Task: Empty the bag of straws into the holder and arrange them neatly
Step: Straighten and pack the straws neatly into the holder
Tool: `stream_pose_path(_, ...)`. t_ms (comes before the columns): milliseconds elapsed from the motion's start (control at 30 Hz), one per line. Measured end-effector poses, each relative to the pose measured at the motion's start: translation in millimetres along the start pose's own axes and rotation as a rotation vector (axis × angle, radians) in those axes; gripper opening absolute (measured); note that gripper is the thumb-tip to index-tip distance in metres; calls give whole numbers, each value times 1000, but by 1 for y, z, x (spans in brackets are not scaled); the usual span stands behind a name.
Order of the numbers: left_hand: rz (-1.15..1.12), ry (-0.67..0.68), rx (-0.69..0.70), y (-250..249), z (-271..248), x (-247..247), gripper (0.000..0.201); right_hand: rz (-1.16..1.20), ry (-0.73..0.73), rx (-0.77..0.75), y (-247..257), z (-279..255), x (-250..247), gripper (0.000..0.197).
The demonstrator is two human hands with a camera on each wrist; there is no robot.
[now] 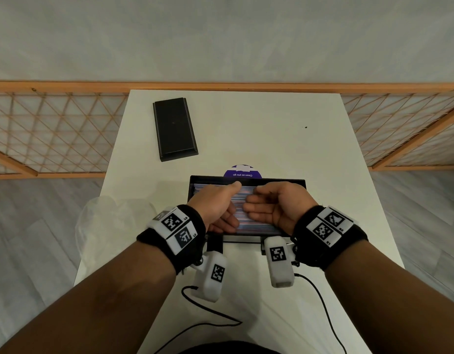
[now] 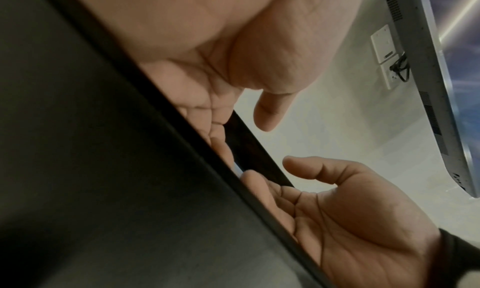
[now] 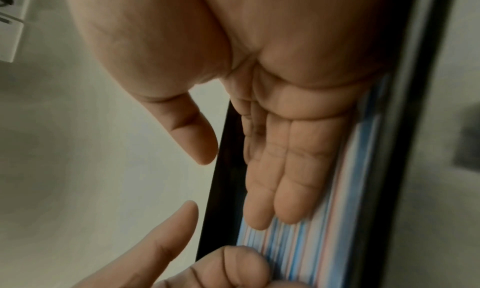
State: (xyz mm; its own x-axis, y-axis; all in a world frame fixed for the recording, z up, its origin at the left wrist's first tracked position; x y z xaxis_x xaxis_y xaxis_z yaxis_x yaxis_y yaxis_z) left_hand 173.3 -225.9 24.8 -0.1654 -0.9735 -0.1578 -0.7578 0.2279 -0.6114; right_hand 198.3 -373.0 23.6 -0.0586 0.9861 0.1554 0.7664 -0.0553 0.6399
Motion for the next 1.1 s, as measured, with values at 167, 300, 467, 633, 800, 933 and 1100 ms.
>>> stream_pose_path(167, 27, 3, 3, -1, 0, 1, 69, 30, -1, -5, 0, 1, 0, 10)
stream_pose_path(300, 67, -3, 27, -5, -1, 2, 69, 17, 2, -12, 0, 1, 0, 10)
stream_pose_path(467, 151, -11, 62, -10, -3, 4, 70, -108, -25, -19, 3, -4, -6, 11)
stream_pose_path(633, 126, -15, 42, -7, -3, 2, 72, -354, -8, 15, -2, -7, -3, 14)
stream_pose_path(800, 103, -18, 31, -6, -5, 2, 72, -385, -7, 35, -3, -7, -2, 10)
stream_pose_path(933, 96, -12, 30, -4, -4, 2, 72, -384, -11, 55, -4, -8, -3, 11)
stream_pose_path(1100, 121, 7, 17, -6, -9, 3, 72, -391, -14, 76, -5, -7, -3, 14)
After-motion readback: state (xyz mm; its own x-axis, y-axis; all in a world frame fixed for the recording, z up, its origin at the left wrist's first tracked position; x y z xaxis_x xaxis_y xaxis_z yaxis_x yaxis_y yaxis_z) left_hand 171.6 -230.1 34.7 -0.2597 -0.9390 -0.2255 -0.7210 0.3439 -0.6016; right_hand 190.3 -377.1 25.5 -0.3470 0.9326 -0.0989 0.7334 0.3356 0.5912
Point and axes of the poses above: each hand's wrist, its own z-axis towards the middle knuckle, its own x-axis out of the palm, y = z × x, the point moved 10 cm from there along z, towards the middle knuckle, and after that the axes turned 3 degrees about -z, right-handed, at the moved point
